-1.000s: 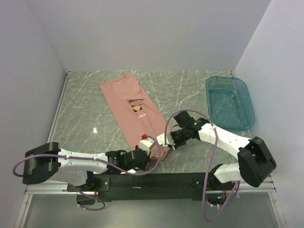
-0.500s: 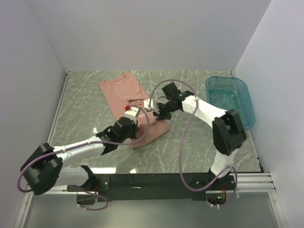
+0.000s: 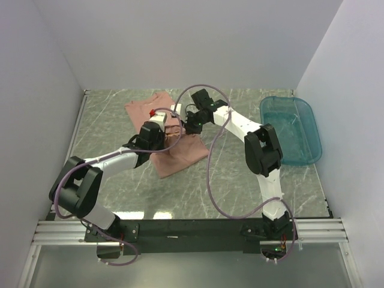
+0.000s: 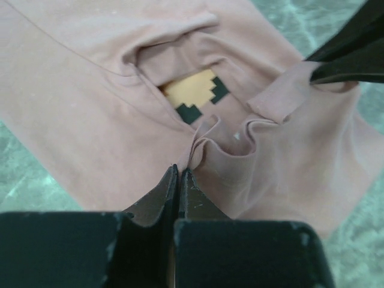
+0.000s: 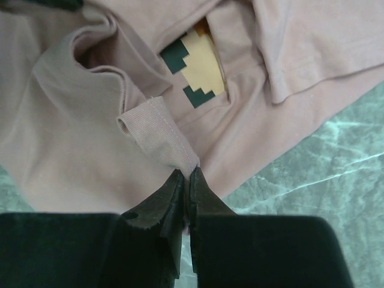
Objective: Fold and stack the t-shirts
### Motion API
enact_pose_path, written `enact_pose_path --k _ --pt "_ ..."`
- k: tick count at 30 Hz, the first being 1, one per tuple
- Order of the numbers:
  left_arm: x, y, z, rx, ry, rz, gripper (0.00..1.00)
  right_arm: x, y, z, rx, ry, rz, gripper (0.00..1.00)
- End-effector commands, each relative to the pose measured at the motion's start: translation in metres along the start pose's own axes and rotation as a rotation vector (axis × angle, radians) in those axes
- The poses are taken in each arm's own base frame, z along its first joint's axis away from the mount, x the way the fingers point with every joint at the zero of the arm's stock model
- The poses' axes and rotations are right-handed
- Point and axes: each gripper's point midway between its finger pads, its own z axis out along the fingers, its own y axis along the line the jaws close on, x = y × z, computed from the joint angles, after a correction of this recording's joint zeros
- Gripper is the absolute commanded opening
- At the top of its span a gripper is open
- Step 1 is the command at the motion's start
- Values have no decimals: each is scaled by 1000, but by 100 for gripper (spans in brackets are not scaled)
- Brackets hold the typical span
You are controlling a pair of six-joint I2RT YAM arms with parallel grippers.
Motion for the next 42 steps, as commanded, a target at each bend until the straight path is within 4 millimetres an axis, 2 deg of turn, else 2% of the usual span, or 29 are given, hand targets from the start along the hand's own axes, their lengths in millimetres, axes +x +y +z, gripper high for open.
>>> enact_pose_path --k 1,7,15,30,39,42 --pt "-25 8 4 -14 -51 -11 0 -11 -23 -1 71 -25 45 0" --pt "-34 22 4 -70 -72 -34 0 -16 -37 8 105 -33 84 0" --pt "-32 37 6 -142 -51 -39 0 -20 -55 14 172 -36 132 0" --pt "-32 54 16 -192 -22 -60 0 -23 -70 24 237 -32 173 0" --pt "-43 62 23 -209 -27 -65 0 -30 -83 29 292 -43 197 0" --pt "-41 65 26 -219 -13 -63 0 -32 -86 30 307 -47 194 0"
